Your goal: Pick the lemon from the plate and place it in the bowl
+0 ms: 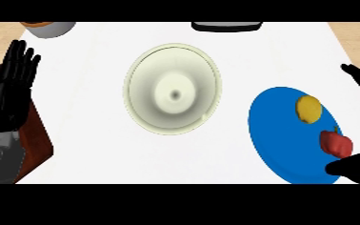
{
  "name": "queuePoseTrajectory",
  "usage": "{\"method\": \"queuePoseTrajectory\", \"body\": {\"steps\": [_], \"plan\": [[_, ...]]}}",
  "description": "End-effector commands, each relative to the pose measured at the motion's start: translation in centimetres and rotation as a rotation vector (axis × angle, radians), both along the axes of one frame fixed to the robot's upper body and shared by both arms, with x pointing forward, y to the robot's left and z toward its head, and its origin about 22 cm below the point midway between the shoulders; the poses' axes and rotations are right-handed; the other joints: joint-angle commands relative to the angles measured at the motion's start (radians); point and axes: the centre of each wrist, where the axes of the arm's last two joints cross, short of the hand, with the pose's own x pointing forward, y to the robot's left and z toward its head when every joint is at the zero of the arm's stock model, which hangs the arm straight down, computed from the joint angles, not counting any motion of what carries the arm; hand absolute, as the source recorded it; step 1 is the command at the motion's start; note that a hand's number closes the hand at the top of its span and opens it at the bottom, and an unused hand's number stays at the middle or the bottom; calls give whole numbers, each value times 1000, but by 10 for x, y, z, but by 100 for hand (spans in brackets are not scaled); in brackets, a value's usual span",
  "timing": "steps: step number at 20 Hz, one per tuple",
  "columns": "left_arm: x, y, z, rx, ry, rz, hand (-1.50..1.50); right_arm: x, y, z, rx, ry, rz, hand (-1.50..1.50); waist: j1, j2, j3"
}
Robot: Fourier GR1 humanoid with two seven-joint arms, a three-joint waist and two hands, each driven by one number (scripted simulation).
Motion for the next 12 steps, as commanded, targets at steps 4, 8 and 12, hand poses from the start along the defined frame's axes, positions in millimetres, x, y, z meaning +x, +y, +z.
{"method": "queuePoseTrajectory", "body": {"steps": [4,8,12], "plan": [[5,0,4,-1,5,-3,0,8,-9,8,-56,132,-51,-150,11,3,1],[0,-10,-4,3,0,-8,0,11,-16,-19,-32,147,-46,-150,8,3,2],[-5,-1,-9,-18,-4,-23,0,16,-27,-30,-29,174,-64,-150,9,3,2]]}}
